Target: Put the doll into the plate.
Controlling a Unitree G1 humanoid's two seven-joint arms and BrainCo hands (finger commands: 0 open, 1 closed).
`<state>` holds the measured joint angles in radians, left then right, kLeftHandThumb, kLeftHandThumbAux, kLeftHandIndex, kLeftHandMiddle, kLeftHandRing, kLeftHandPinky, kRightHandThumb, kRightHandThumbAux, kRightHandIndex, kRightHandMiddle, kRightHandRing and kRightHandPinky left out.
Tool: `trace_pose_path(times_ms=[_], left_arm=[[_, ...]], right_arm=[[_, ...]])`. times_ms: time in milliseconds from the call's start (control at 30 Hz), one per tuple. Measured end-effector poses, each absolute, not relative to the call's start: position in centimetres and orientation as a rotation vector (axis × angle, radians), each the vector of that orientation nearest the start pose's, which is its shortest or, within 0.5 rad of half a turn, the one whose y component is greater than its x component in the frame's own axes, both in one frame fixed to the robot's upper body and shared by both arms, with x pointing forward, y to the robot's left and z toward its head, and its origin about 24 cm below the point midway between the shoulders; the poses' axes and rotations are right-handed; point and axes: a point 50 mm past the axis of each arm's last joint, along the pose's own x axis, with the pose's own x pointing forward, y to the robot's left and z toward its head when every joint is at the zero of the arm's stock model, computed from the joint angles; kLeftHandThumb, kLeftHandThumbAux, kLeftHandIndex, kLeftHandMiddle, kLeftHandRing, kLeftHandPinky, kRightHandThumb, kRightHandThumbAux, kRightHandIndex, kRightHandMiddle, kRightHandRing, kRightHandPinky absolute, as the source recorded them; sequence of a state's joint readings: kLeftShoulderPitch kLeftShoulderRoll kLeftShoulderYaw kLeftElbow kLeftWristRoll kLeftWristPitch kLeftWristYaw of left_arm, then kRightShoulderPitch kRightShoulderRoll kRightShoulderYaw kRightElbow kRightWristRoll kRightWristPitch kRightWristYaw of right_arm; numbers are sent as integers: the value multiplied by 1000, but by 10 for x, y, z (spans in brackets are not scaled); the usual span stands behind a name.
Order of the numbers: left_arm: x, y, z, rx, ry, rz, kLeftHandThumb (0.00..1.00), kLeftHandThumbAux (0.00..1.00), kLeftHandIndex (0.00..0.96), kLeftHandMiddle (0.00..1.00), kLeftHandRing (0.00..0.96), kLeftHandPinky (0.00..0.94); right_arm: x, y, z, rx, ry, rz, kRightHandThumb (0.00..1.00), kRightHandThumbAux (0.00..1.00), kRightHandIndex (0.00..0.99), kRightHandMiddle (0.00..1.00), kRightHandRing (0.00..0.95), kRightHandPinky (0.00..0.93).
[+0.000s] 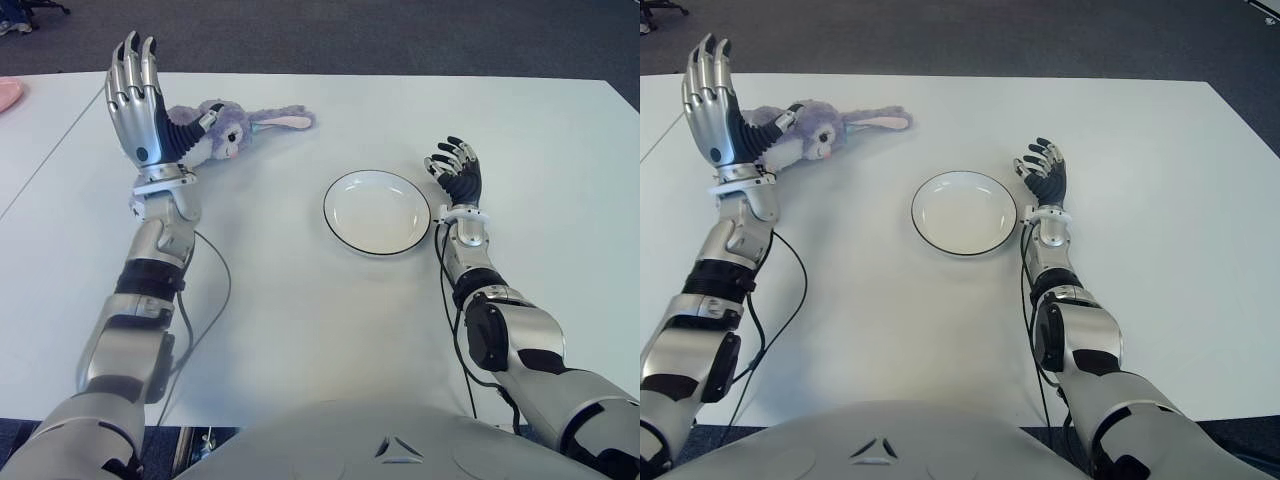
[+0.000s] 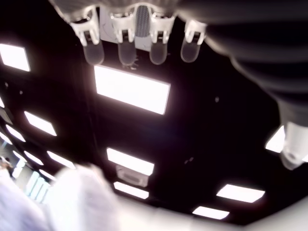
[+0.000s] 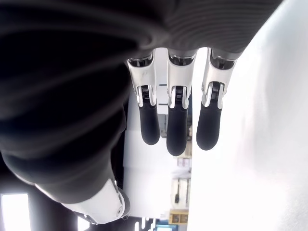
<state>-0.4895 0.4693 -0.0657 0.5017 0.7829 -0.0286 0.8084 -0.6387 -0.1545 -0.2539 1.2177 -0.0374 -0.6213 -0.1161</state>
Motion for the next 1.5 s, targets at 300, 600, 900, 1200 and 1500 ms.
trace_pose_path(times_ms=[300, 600, 900, 1200, 1500], left_arm=[[330, 259, 119, 1316, -339, 653, 0, 467, 65, 0, 0, 0], [330, 273, 106, 1378, -214, 619, 7, 491, 62, 0, 0, 0], [328, 285, 99, 1406, -145, 604, 49, 501, 43, 0, 0, 0], [324, 298, 94, 1411, -41, 571, 29, 519, 14, 0, 0, 0], [317, 300, 80, 1361, 85, 476, 14, 538, 0, 0, 0, 0]], right_arm=[[337, -200, 23, -61, -46, -223, 341, 875, 167, 247, 296, 357], [337, -200, 23, -61, -46, -223, 348, 866, 165, 242, 292, 352], [337, -200, 23, -59, -46, -221, 359, 864, 170, 246, 296, 367], [337, -200, 23, -59, -46, -219, 360, 854, 172, 242, 292, 353], [337, -201, 23, -60, -46, -219, 359, 860, 182, 248, 288, 340]])
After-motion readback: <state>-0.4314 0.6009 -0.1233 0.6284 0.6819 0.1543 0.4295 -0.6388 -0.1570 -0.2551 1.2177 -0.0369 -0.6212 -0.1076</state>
